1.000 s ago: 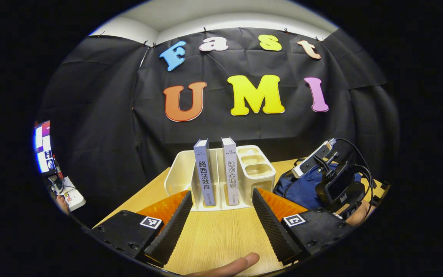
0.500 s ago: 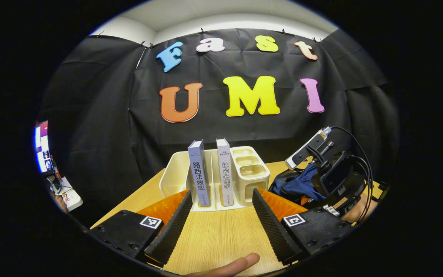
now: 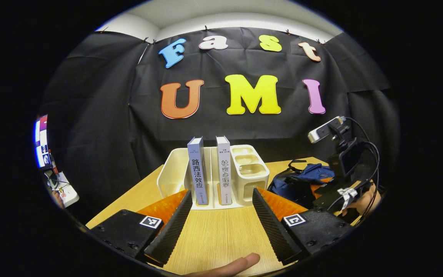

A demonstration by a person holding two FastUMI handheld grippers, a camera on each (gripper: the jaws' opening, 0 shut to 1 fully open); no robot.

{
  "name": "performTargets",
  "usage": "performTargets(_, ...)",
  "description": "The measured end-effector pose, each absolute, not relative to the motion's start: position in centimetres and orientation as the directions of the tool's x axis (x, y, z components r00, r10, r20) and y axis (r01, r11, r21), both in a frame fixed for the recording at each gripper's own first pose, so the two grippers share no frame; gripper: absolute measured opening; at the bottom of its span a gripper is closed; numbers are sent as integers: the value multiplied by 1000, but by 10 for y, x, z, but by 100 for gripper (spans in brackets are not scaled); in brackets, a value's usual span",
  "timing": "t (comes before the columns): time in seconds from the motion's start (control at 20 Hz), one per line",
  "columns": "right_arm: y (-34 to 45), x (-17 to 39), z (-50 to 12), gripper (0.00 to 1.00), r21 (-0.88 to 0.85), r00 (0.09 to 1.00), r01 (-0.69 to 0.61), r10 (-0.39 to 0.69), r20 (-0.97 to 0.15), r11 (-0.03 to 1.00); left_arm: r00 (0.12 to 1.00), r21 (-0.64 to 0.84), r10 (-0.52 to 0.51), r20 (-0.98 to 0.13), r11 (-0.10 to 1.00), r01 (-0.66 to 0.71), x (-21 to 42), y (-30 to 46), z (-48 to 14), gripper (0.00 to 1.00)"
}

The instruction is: Open the schoolbag, grab two books from the bookshelf and put them into the schoolbag.

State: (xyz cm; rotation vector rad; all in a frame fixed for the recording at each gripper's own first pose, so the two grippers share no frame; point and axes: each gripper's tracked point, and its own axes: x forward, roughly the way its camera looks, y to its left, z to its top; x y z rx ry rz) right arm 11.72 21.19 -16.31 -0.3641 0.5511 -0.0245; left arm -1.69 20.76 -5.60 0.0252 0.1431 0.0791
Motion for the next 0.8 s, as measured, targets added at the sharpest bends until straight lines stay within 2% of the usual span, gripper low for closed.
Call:
performTargets(0.6,144,145,-80,6,-228,889,-37,-72,-452,973,978,9,115,-174,993,-115,-3,218,-73,99)
performTargets(0.8,123,158,-53,6,-212,909,-40,-53,-414,977,965,6,149,-218,989,-151,7,220,-87,99)
